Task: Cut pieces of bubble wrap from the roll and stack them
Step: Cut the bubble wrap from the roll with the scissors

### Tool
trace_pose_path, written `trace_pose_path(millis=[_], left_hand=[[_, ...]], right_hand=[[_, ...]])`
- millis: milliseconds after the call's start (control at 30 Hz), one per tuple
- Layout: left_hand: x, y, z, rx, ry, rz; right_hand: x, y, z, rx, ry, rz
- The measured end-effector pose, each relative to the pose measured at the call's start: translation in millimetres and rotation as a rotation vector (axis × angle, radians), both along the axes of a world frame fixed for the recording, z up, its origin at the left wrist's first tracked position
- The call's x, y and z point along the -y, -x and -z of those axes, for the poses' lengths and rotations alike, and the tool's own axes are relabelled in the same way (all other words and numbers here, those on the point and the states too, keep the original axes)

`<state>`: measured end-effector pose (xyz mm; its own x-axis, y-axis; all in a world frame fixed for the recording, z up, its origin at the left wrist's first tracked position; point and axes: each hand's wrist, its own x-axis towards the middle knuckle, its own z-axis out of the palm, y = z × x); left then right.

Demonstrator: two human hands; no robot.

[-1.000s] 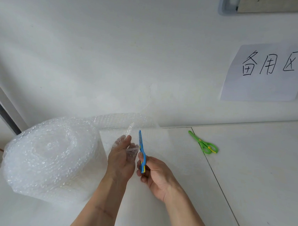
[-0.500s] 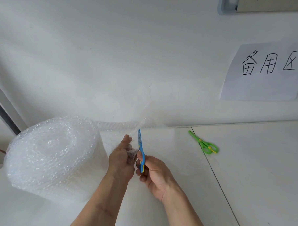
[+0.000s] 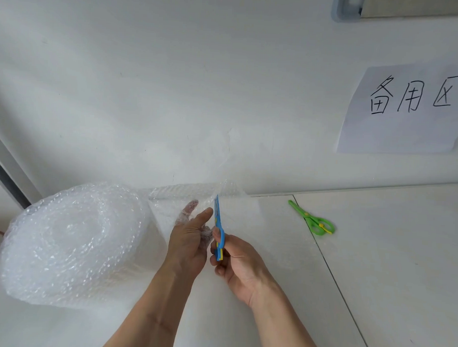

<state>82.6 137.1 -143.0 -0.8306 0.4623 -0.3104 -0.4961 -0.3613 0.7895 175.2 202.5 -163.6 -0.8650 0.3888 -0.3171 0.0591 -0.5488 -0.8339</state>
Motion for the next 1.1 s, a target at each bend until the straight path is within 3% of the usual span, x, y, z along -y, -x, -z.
trace_pose_path(millis=[300,1100], left_hand=[[0.3,3.2,5.0,0.032,0.163,-0.139],[-2.0,12.3,8.6,0.107,0.203,-0.046]], right_hand=[[2.2,1.9,2.8,0.019,0.005,-0.041],[-10.4,6.4,2.0,0.054,-0.054,-0.050]])
